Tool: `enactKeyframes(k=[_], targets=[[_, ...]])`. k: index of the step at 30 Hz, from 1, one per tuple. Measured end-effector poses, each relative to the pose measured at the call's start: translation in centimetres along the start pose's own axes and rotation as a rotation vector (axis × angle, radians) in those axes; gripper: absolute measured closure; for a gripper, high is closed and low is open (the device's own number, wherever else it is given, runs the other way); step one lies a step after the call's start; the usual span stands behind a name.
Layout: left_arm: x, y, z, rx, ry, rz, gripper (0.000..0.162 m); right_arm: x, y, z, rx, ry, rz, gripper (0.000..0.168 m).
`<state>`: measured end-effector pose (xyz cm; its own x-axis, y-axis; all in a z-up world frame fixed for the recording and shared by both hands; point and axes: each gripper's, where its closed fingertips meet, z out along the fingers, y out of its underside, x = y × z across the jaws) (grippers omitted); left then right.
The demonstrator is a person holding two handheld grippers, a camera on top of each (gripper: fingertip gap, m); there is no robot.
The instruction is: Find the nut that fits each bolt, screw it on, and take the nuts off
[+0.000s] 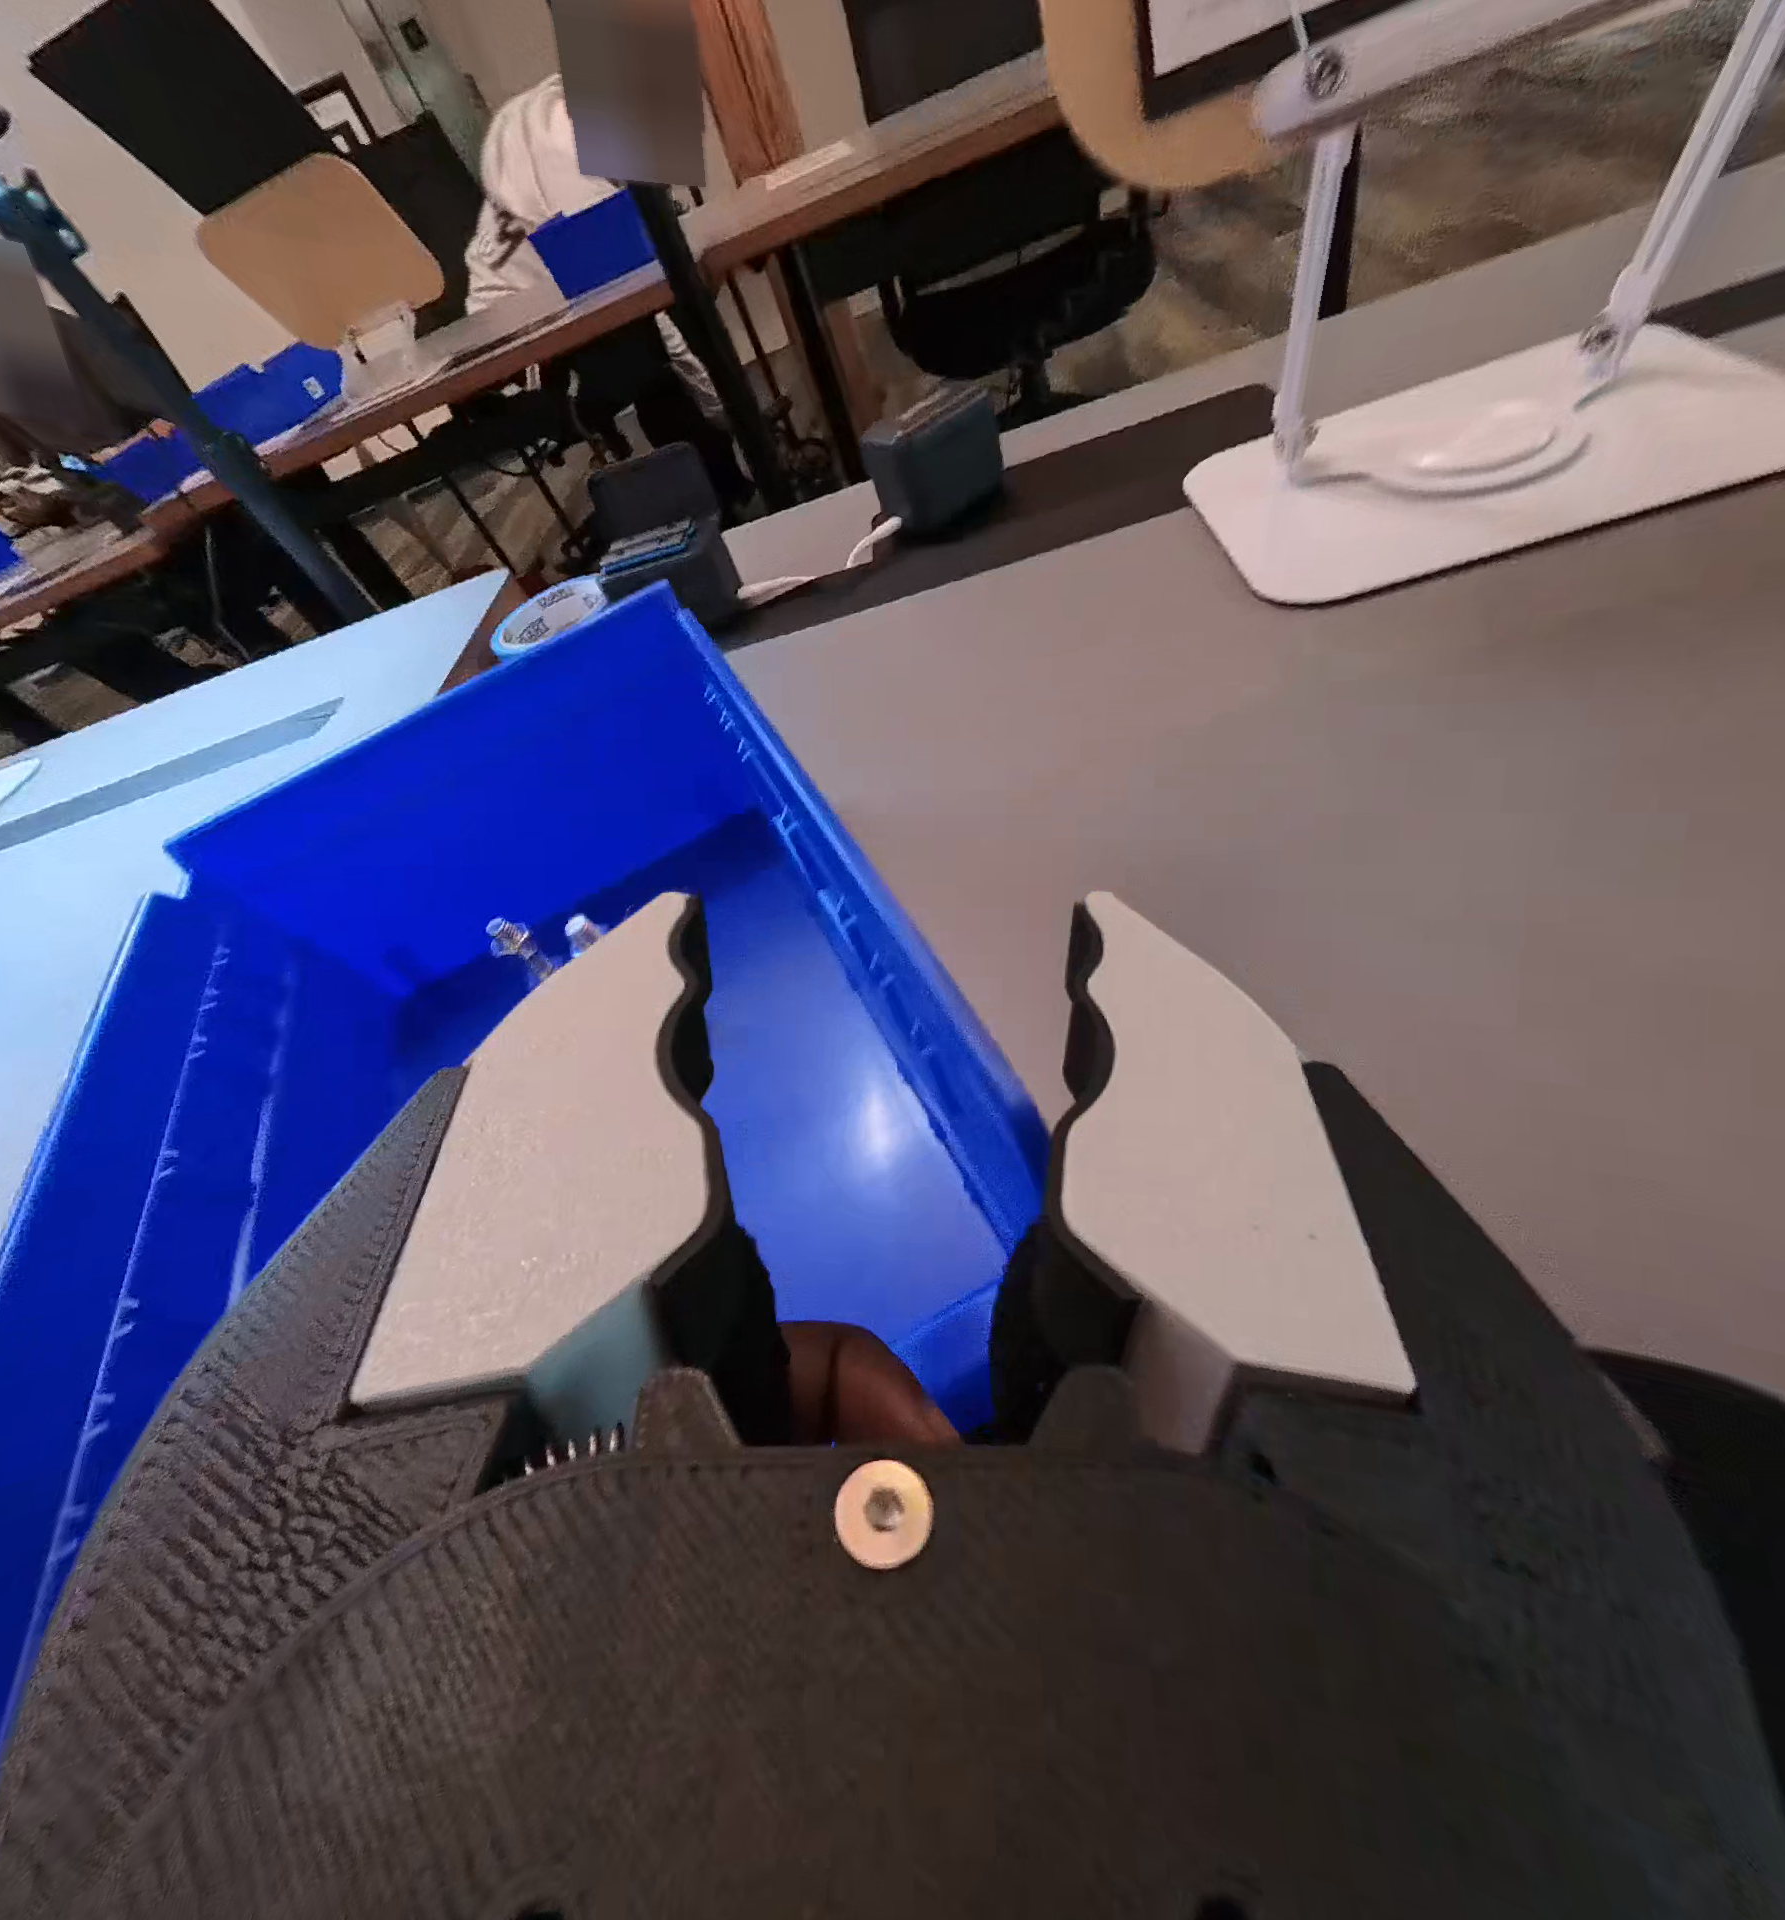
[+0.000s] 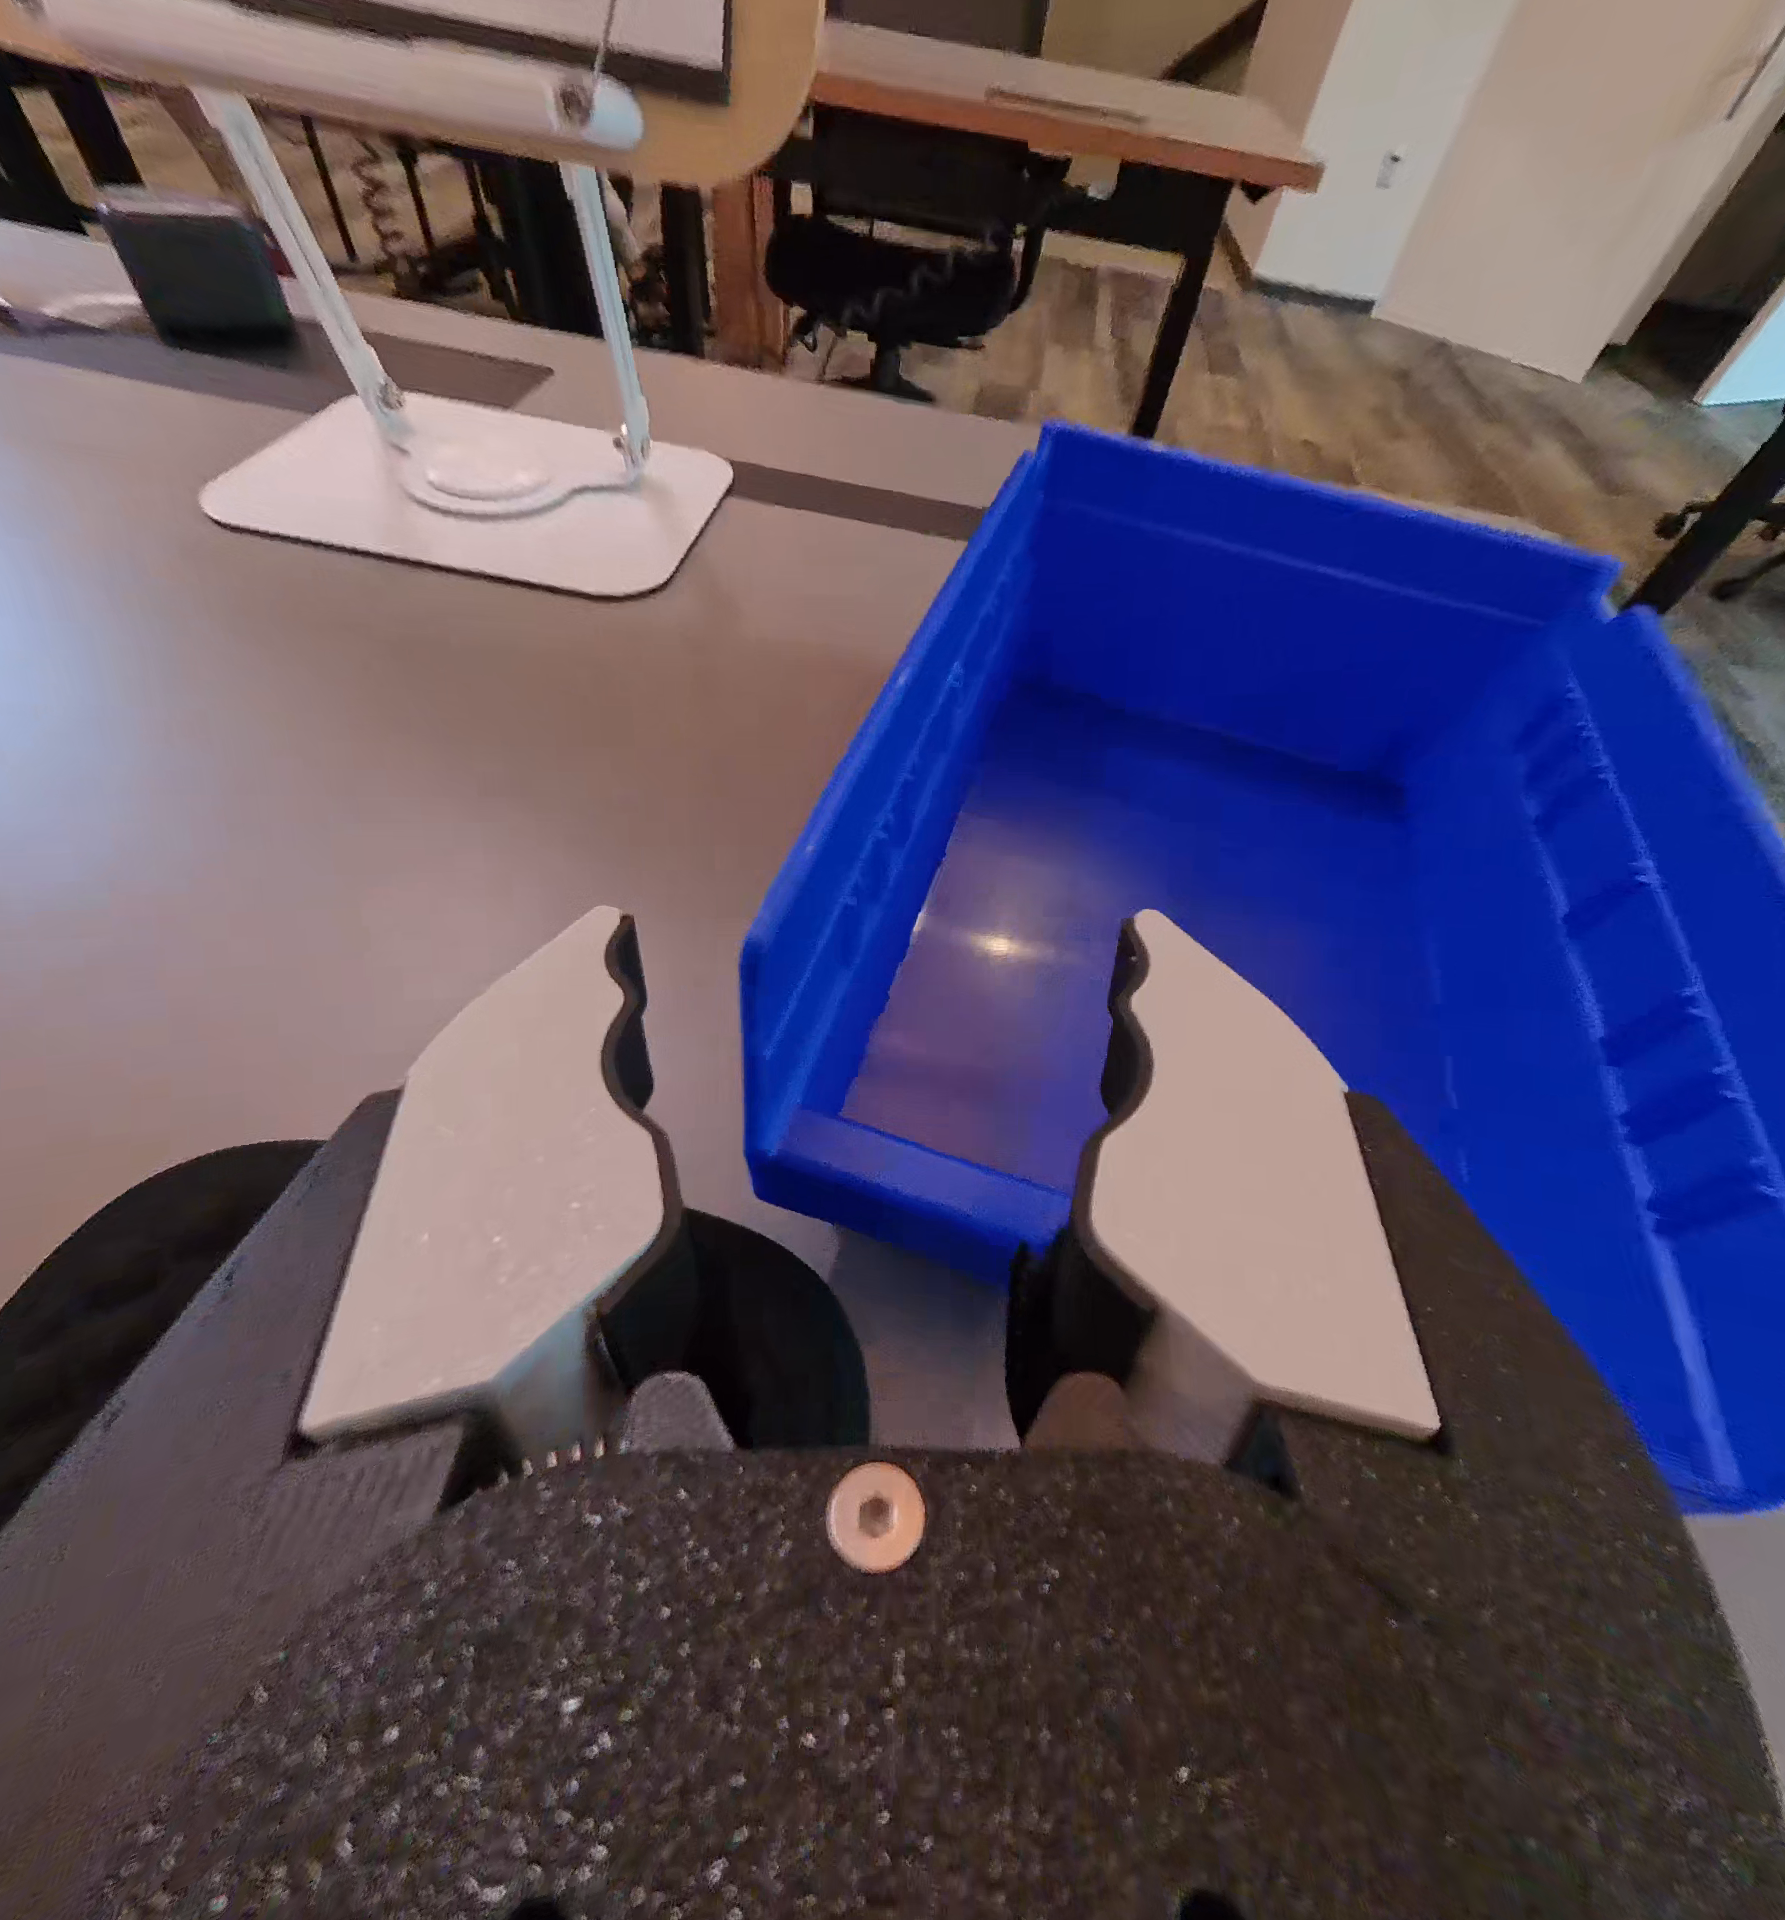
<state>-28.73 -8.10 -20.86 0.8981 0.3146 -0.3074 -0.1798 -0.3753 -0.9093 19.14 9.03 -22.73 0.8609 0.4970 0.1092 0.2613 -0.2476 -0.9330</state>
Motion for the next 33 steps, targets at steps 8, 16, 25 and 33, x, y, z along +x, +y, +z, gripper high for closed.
enactKeyframes(k=[8, 16, 25, 33], targets=[[1.9, 3.6, 1.8, -0.085, 0.089, 0.039, 0.131, -0.1, 2.8, 2.6, -0.132, 0.088, -0.079, 0.115], [2.5, 3.3, 1.6, -0.024, 0.139, 0.093, 0.136, -0.4, 2.8, 2.5, -0.094, 0.15, -0.164, 0.159], [5.5, 2.3, 1.2, 0.058, 0.251, 0.135, 0.142, -0.3, 3.0, 1.6, -0.056, 0.208, -0.149, 0.164], [7.2, 1.6, 1.2, 0.103, 0.31, 0.141, 0.146, -0.8, 2.8, 1.8, -0.047, 0.226, -0.196, 0.163]])
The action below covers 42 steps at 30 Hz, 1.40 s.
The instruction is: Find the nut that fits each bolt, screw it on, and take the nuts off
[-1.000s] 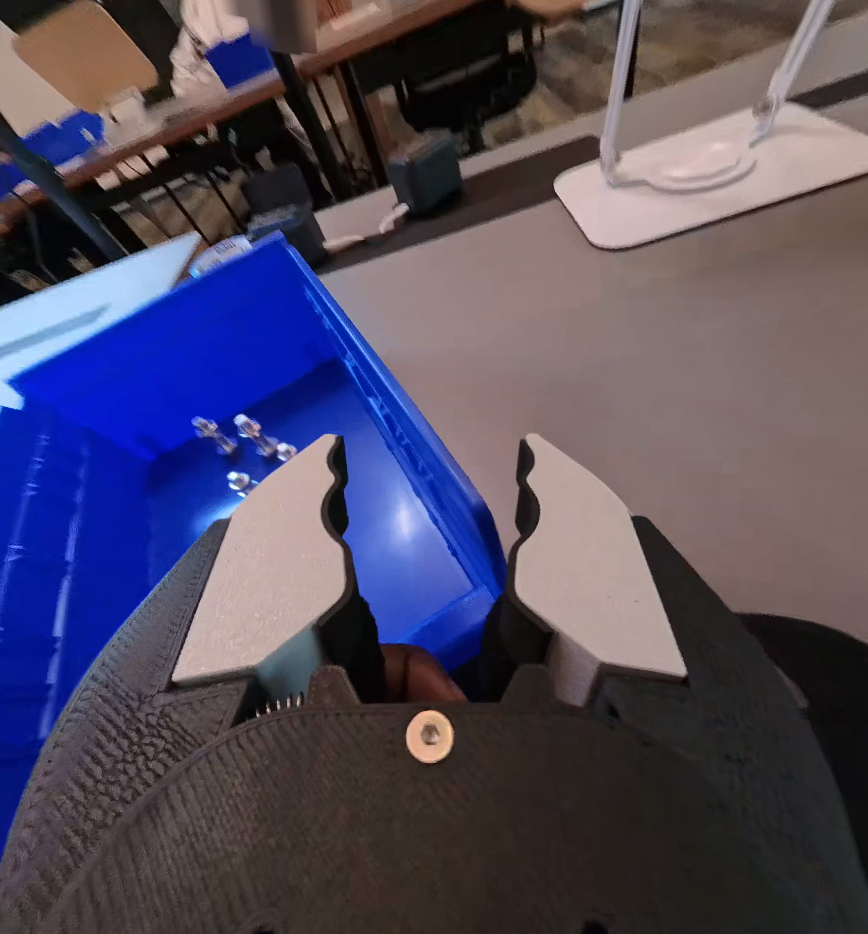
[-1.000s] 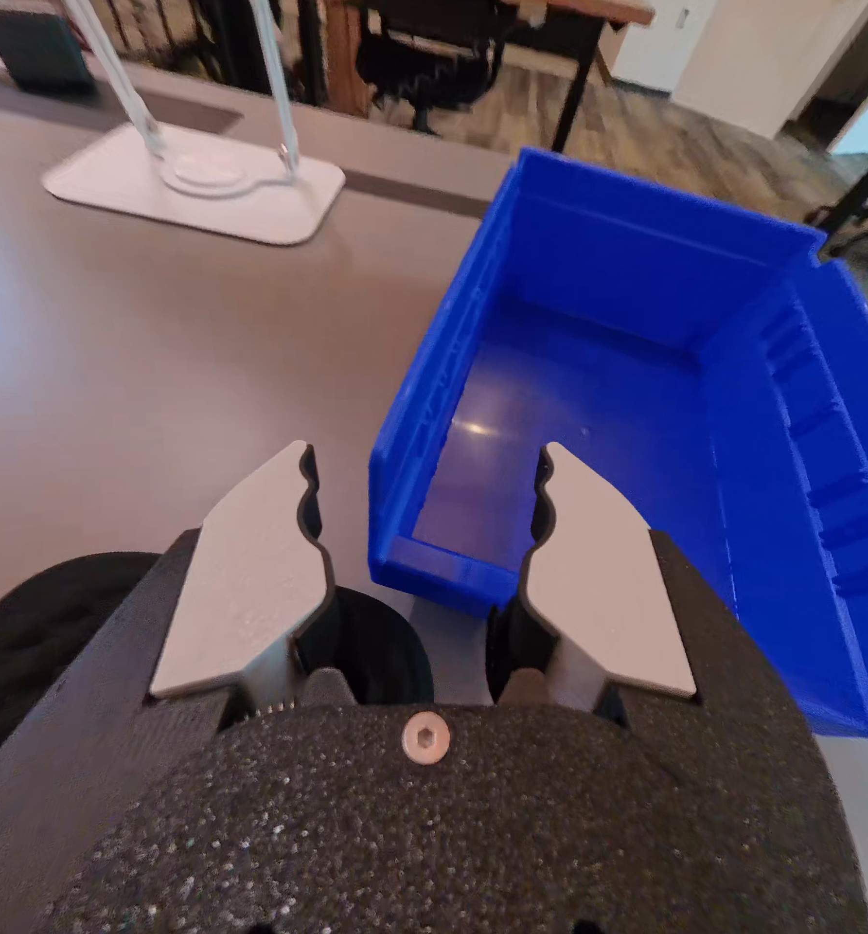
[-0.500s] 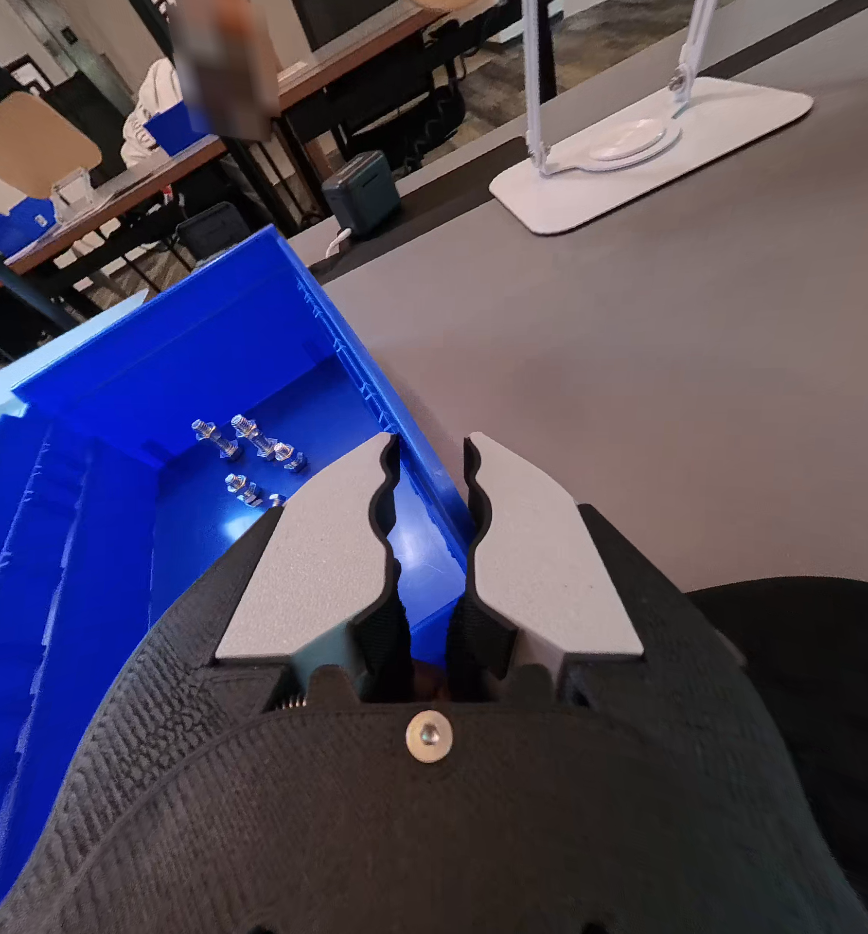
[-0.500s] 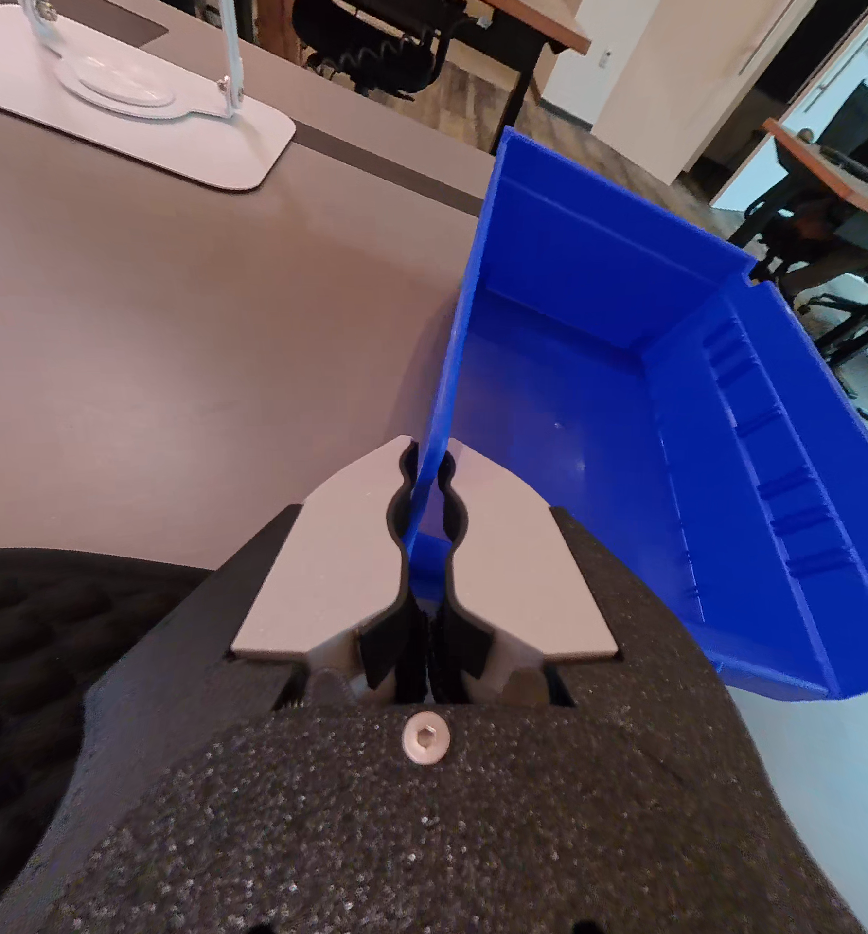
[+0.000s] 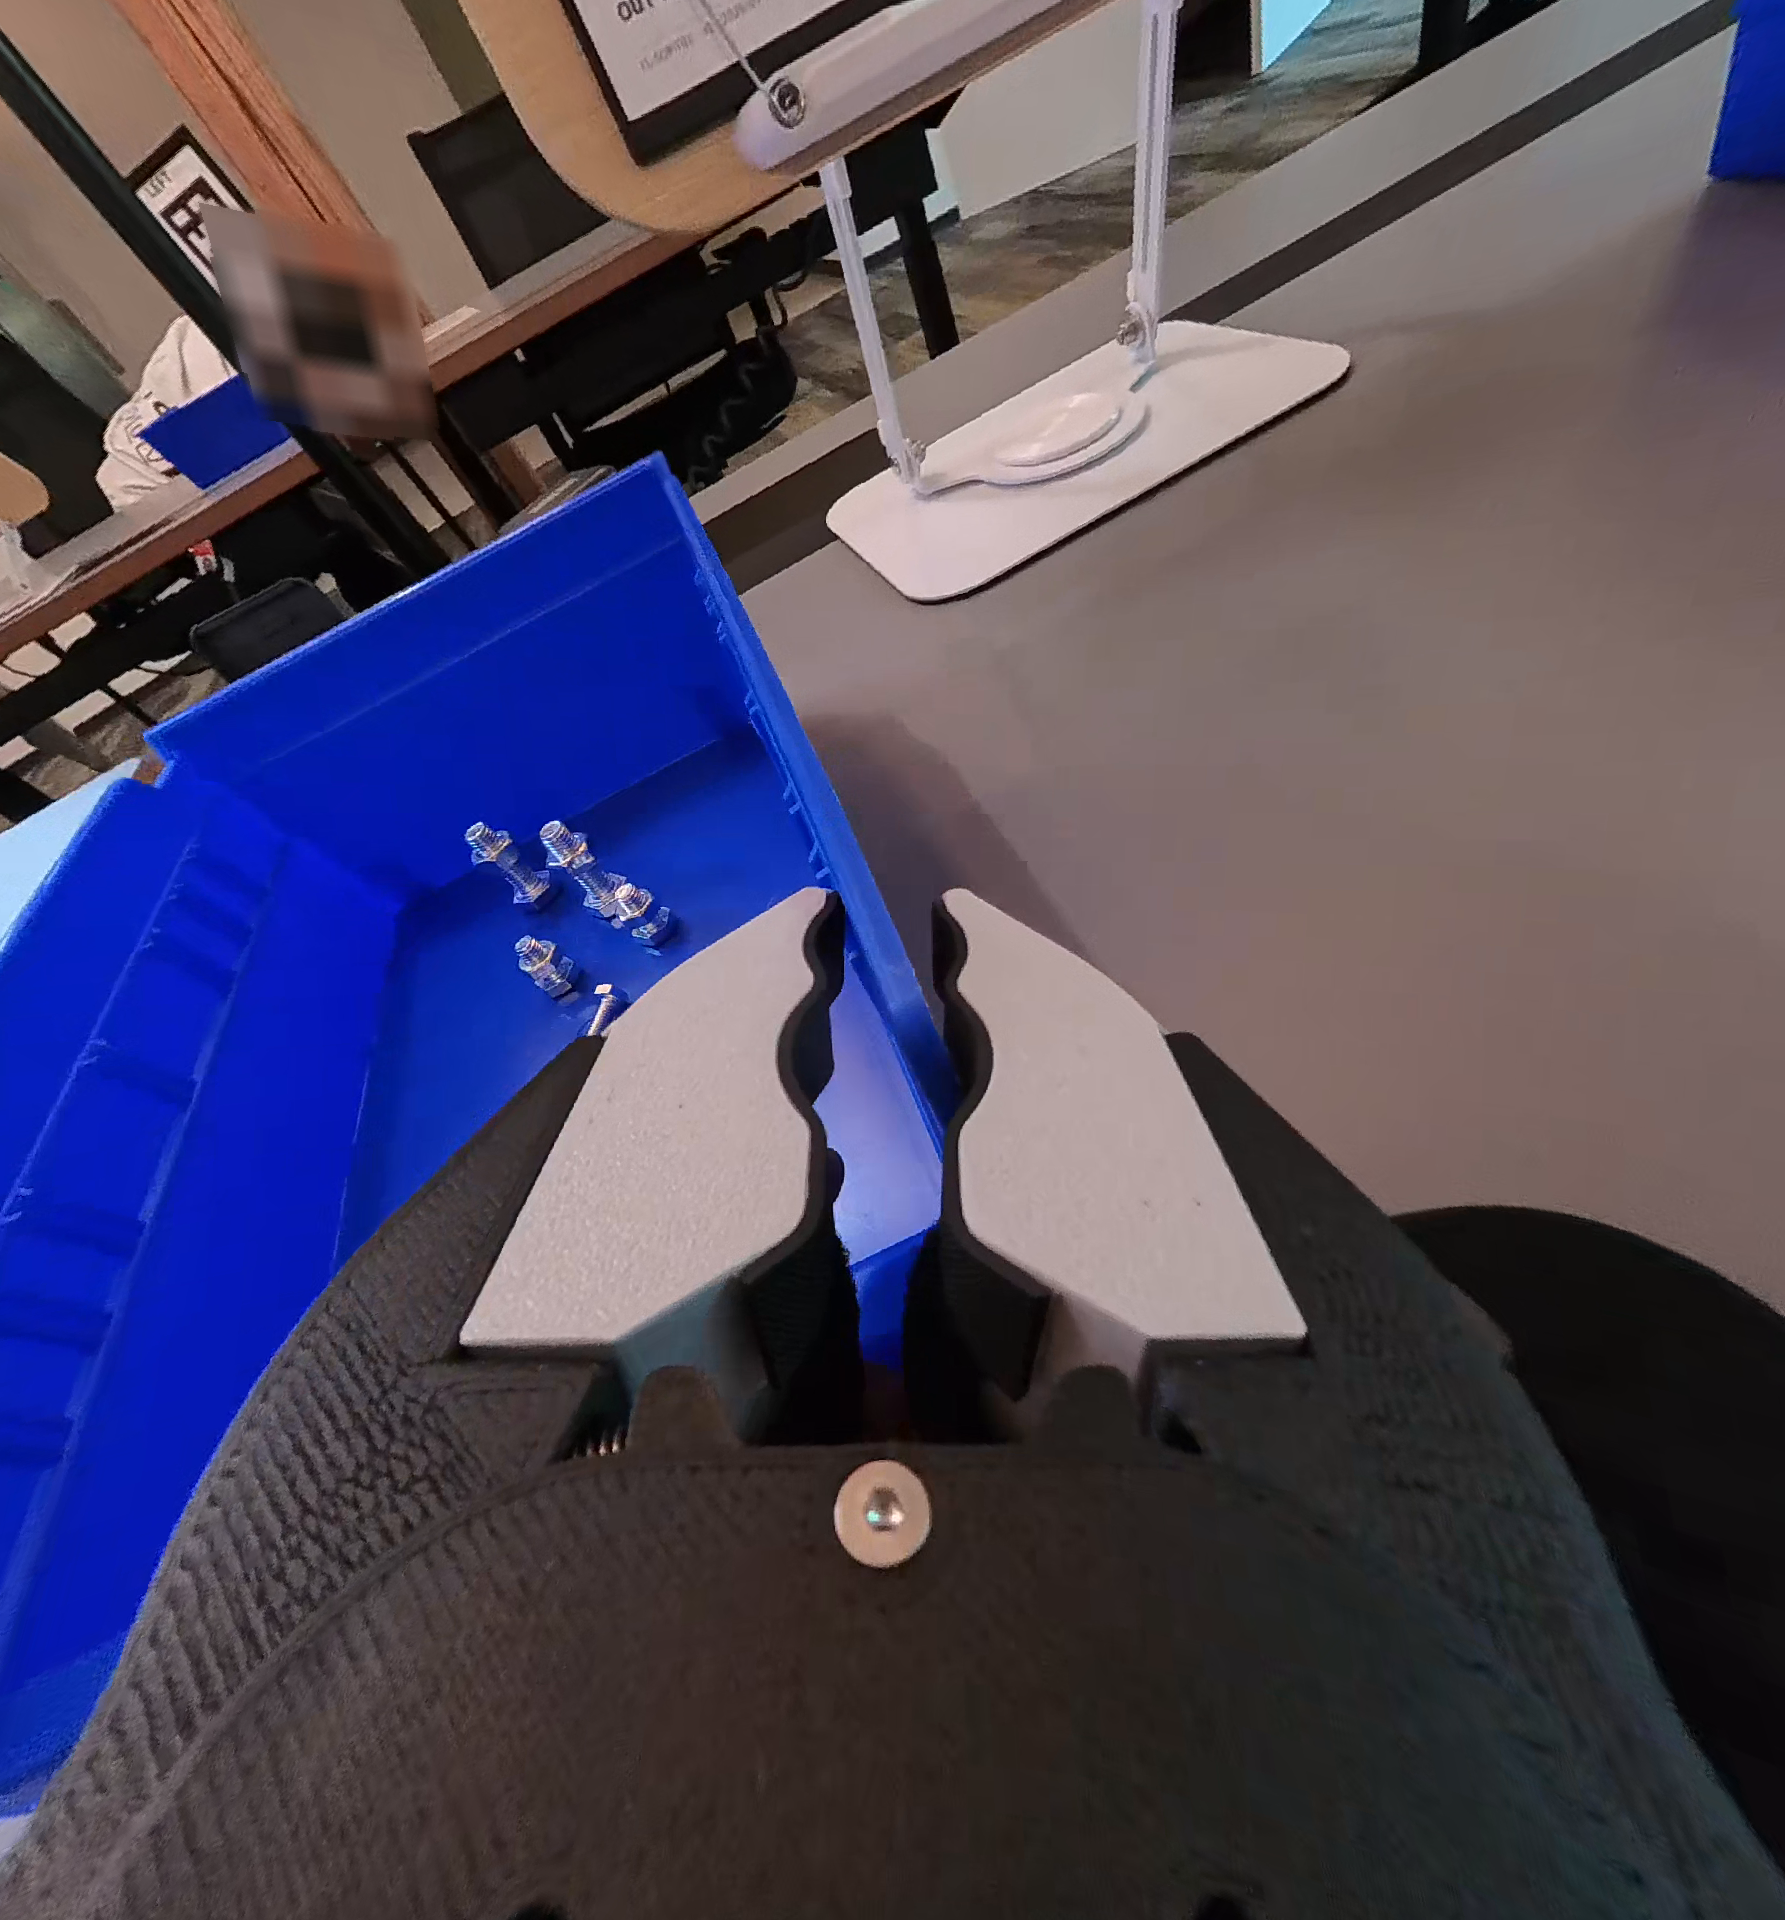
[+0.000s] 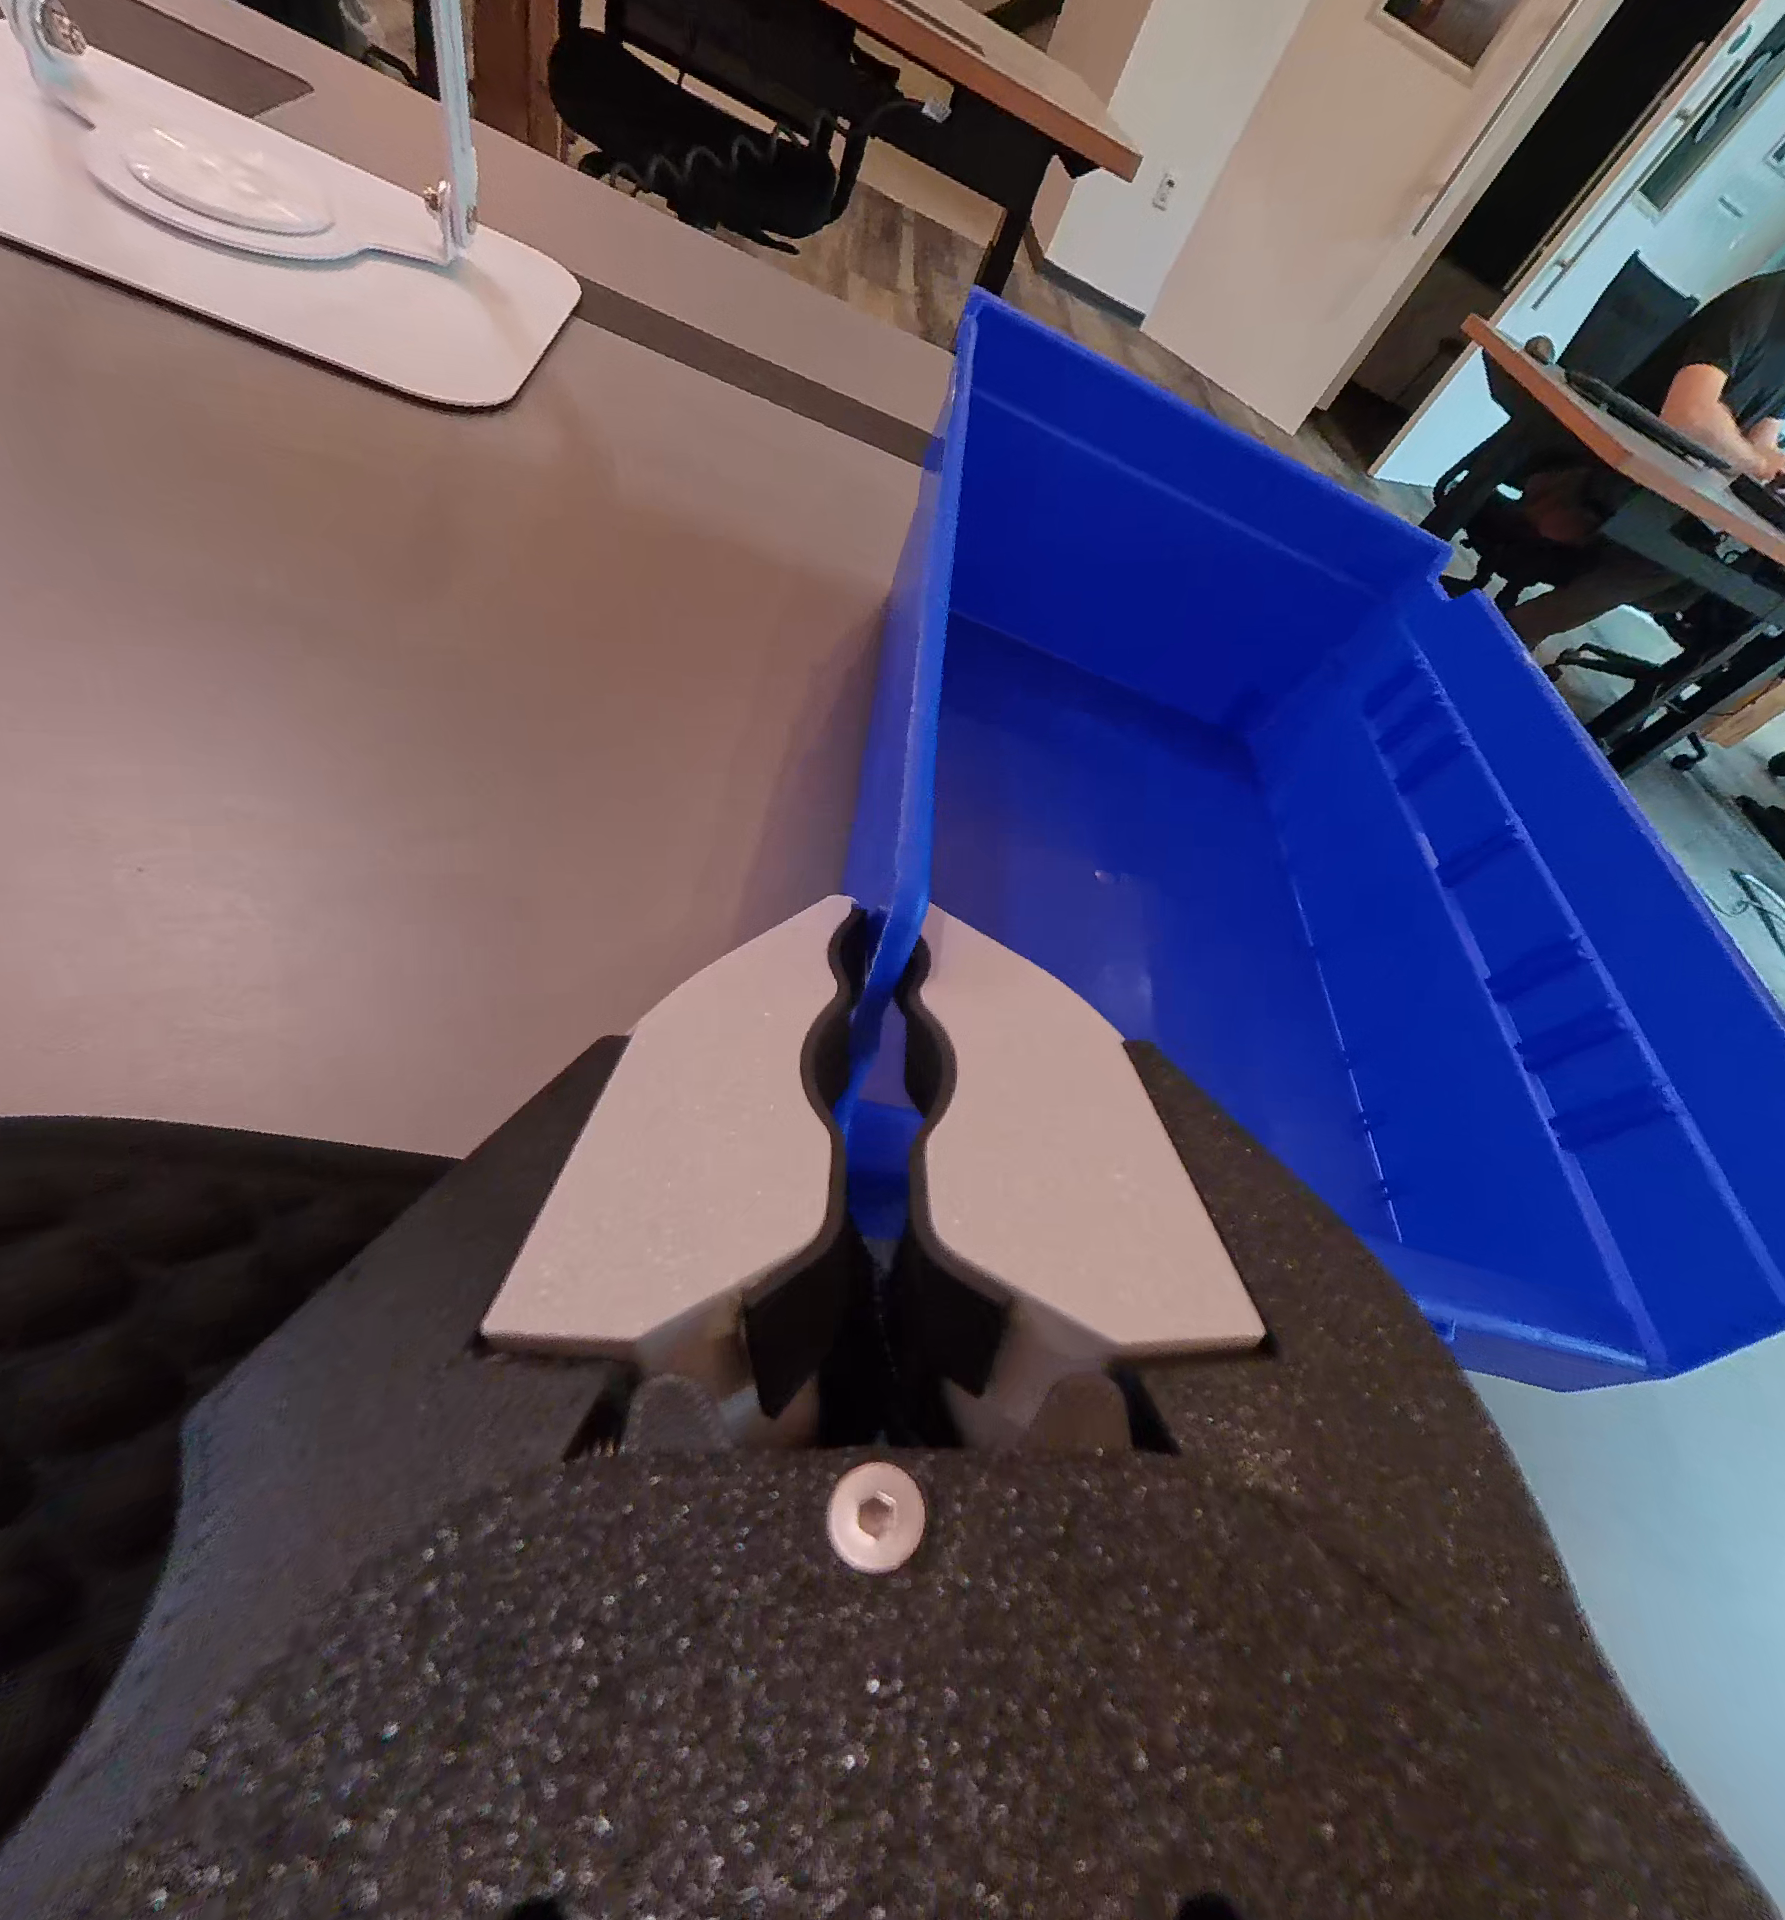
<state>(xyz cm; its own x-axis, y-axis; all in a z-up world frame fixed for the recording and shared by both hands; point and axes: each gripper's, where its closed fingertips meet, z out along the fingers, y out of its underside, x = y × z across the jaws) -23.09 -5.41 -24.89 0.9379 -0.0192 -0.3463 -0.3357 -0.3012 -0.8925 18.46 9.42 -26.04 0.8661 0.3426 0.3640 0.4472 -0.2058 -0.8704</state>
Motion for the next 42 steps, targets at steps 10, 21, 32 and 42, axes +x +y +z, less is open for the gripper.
enactKeyframes(k=[10, 21, 32, 42], targets=[[-2.5, -2.9, -2.5, 0.107, 0.097, -0.263, 0.121, -0.8, -3.1, -1.9, 0.177, -0.15, 0.057, 0.116], [-9.8, -3.3, 0.8, -0.079, 0.099, -0.302, 0.11, -2.2, -6.7, -4.9, 0.327, -0.247, 0.06, 0.117], [-14.5, 1.2, 10.9, -0.518, 0.128, -0.281, 0.112, -2.2, -6.4, -5.3, 0.297, -0.294, 0.09, 0.119], [-15.0, 5.3, 14.6, -0.681, 0.13, -0.302, 0.121, -1.2, -6.3, -5.4, 0.302, -0.266, 0.099, 0.121]])
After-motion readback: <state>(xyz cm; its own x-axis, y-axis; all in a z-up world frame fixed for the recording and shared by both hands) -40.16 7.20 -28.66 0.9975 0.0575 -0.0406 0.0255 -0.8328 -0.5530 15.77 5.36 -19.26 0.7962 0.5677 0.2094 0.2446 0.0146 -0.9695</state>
